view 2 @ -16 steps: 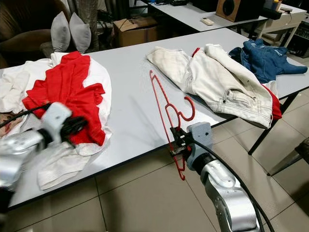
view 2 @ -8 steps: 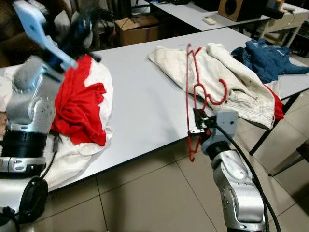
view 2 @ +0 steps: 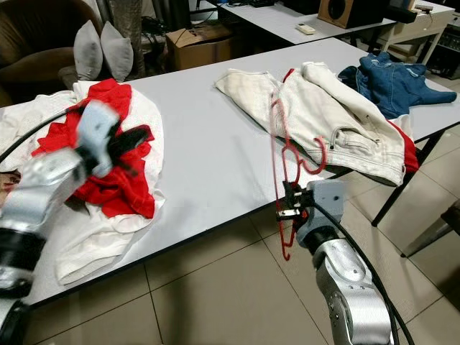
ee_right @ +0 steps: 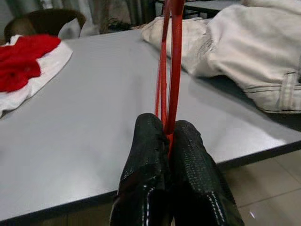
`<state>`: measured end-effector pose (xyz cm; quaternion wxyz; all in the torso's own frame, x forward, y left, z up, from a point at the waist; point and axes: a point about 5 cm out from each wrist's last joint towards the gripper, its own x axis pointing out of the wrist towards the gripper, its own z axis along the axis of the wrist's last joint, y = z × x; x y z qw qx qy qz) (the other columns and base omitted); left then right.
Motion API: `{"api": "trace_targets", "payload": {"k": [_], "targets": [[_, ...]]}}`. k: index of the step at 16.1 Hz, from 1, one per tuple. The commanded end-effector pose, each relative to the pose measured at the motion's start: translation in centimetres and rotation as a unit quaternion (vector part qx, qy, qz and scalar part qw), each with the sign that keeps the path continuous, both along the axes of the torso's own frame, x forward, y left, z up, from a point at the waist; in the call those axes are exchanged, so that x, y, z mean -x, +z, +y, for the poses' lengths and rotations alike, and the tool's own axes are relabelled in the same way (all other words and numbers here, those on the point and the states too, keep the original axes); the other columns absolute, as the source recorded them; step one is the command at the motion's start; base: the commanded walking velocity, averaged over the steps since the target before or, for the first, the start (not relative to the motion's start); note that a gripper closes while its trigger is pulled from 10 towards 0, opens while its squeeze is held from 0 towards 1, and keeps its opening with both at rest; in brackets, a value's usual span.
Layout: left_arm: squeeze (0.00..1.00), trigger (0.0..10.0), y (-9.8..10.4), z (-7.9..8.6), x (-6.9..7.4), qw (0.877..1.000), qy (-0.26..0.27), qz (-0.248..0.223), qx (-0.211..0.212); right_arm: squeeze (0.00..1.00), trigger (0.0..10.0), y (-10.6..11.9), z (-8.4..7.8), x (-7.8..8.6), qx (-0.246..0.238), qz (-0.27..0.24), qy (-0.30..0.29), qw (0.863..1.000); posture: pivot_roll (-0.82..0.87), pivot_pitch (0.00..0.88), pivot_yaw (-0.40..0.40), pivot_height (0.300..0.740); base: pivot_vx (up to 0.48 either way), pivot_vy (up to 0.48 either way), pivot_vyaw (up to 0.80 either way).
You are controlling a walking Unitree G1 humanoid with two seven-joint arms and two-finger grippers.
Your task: Hang hanger
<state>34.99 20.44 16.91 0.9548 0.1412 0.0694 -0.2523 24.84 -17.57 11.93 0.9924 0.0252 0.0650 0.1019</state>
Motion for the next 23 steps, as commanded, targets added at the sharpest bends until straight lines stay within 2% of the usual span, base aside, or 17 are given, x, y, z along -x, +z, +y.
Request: {"api": "trace_targets", "payload": {"k": [1,2,3,4,6,8,11,13,14,15,17,20,21,22,23], "targets": [[1.0,10.0,-0.6,1.3,0.1,0.999,0.033,0.02,-0.006,0.0,10.0,-0.1,0.2,-0.1,0.002,0.005,0.009,1.0,-0.25,0.0,0.057,0.74,0.0,0.0,0.0],[1.0,10.0,-1.3,2.8,0.6,0.997,0.056,0.044,-0.024,0.0,10.0,-0.1,0.5,-0.2,0.001,0.005,0.016,1.0,-0.24,0.0,0.047,0.74,0.0,0.0,0.0],[1.0,10.0,-1.4,3.4,1.5,0.998,0.027,0.063,-0.005,0.0,10.0,0.0,0.7,-0.3,0.0,0.007,0.025,1.0,-0.24,0.0,0.042,0.74,0.0,0.0,0.0],[1.0,10.0,-1.2,3.3,2.0,0.998,-0.003,0.067,0.013,0.0,10.0,-0.1,0.8,-0.3,0.001,0.008,0.028,1.0,-0.24,0.0,0.039,0.74,0.0,0.0,0.0],[1.0,10.0,-1.3,3.8,3.1,0.996,-0.049,0.076,0.006,0.0,10.0,-0.1,0.9,-0.3,0.001,0.009,0.031,0.999,-0.24,0.0,0.037,0.74,0.0,0.0,0.0],[1.0,10.0,-1.2,4.4,3.7,0.994,-0.055,0.089,0.029,0.0,10.0,-0.2,0.9,-0.3,0.0,0.01,0.034,0.999,-0.24,0.0,0.039,0.74,0.0,0.0,0.0],[1.0,10.0,-1.5,4.0,4.5,0.987,-0.092,0.117,0.056,0.0,10.0,-0.3,0.9,-0.3,0.0,0.011,0.036,0.999,-0.24,0.0,0.043,0.74,0.0,0.0,0.0],[1.0,10.0,-2.3,3.7,4.3,0.989,-0.084,0.117,0.022,0.0,10.0,-0.3,1.0,-0.2,0.0,0.012,0.037,0.999,-0.24,0.0,0.044,0.74,0.0,0.0,0.0],[0.66,10.0,-2.4,3.5,4.1,0.99,-0.079,0.113,0.016,0.0,10.0,-0.3,1.1,-0.3,-0.001,0.012,0.037,0.999,-0.24,0.0,0.045,0.74,0.0,0.0,0.0],[0.0,10.0,-2.6,3.4,3.7,0.993,-0.064,0.1,-0.003,0.0,10.0,-0.3,1.1,-0.3,-0.001,0.011,0.038,0.999,-0.24,0.0,0.045,0.74,0.0,0.0,0.0],[0.0,10.0,-2.9,3.1,3.5,0.993,-0.059,0.092,-0.033,0.0,10.0,-0.3,1.2,-0.3,-0.001,0.011,0.039,0.999,-0.24,0.0,0.046,0.74,0.0,0.0,0.0],[0.0,10.0,-3.5,2.2,3.9,0.99,-0.091,0.102,-0.042,0.0,10.0,-0.3,1.3,-0.3,-0.002,0.011,0.04,0.999,-0.24,0.0,0.048,0.74,0.0,0.0,0.0],[0.0,7.6,-3.6,2.2,3.9,0.99,-0.091,0.102,-0.043,0.0,10.0,-0.3,1.3,-0.3,-0.002,0.011,0.039,0.999,-0.24,0.0,0.047,0.74,0.0,0.0,0.0],[0.0,4.1,-3.7,2.2,3.9,0.99,-0.091,0.101,-0.042,0.0,10.0,-0.3,1.3,-0.3,-0.002,0.011,0.039,0.999,-0.24,0.0,0.046,0.74,0.0,0.0,0.0],[0.0,1.6,-3.8,2.2,3.9,0.99,-0.091,0.1,-0.043,0.0,10.0,-0.3,1.3,-0.3,-0.002,0.011,0.04,0.999,-0.24,0.0,0.045,0.74,0.0,0.0,0.0]]}}
